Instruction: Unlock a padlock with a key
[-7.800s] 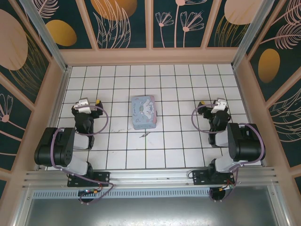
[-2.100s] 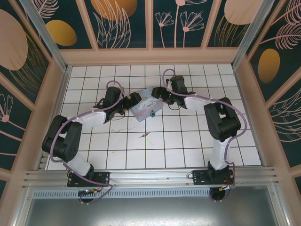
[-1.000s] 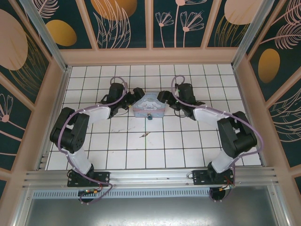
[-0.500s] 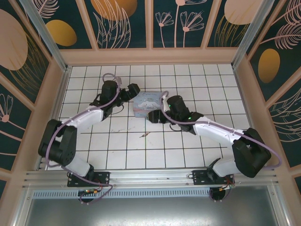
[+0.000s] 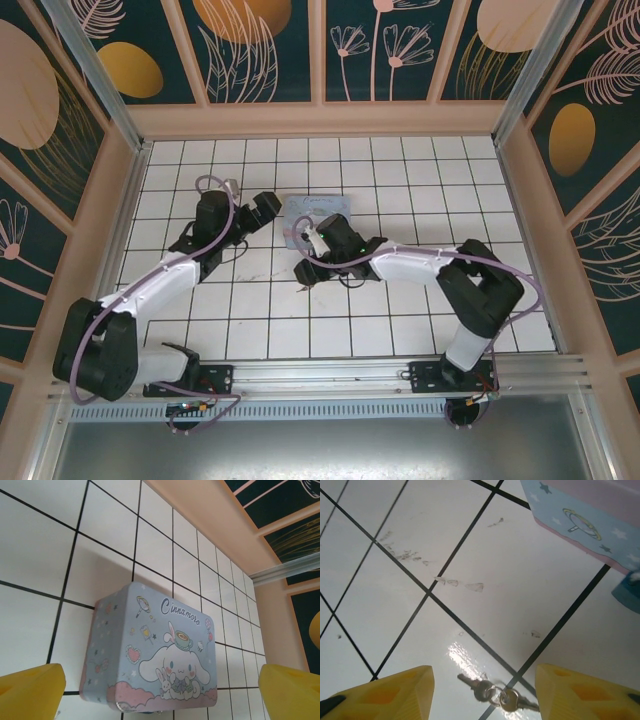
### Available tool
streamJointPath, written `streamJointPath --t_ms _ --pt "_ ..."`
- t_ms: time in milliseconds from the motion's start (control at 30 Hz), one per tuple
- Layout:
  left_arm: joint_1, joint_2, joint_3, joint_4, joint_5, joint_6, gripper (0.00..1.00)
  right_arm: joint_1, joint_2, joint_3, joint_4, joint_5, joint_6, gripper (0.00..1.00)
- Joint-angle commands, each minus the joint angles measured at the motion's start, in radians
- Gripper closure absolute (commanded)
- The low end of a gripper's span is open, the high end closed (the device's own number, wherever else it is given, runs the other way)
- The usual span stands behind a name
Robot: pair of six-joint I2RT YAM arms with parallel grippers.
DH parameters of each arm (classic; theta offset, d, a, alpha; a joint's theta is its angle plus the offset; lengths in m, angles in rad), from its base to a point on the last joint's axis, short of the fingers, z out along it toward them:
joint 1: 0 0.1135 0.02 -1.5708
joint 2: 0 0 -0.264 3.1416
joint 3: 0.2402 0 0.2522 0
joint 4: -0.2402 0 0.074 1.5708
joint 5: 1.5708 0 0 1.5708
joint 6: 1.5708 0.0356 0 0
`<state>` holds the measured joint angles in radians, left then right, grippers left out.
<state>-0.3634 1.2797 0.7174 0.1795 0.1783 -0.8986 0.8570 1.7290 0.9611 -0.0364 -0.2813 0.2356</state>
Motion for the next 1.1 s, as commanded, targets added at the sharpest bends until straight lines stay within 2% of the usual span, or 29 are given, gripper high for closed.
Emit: streamJointPath --t_ms 0,367,1067 --pt "0.014 -0.048 -0.014 -0.037 -0.023 -0.010 0.01 0.005 0.052 0.053 -0.017 -0.002 -0.029 0.45" --pt "0.021 -0.075 -0.039 -0.038 -0.024 -0.018 0.01 0.017 0.125 0.059 -0.014 0.007 -0.015 0.45" --pt "0.021 -0.061 -0.051 -0.002 -0.012 -0.029 0.01 0.123 0.017 -0.099 -0.044 0.083 0.066 0.47"
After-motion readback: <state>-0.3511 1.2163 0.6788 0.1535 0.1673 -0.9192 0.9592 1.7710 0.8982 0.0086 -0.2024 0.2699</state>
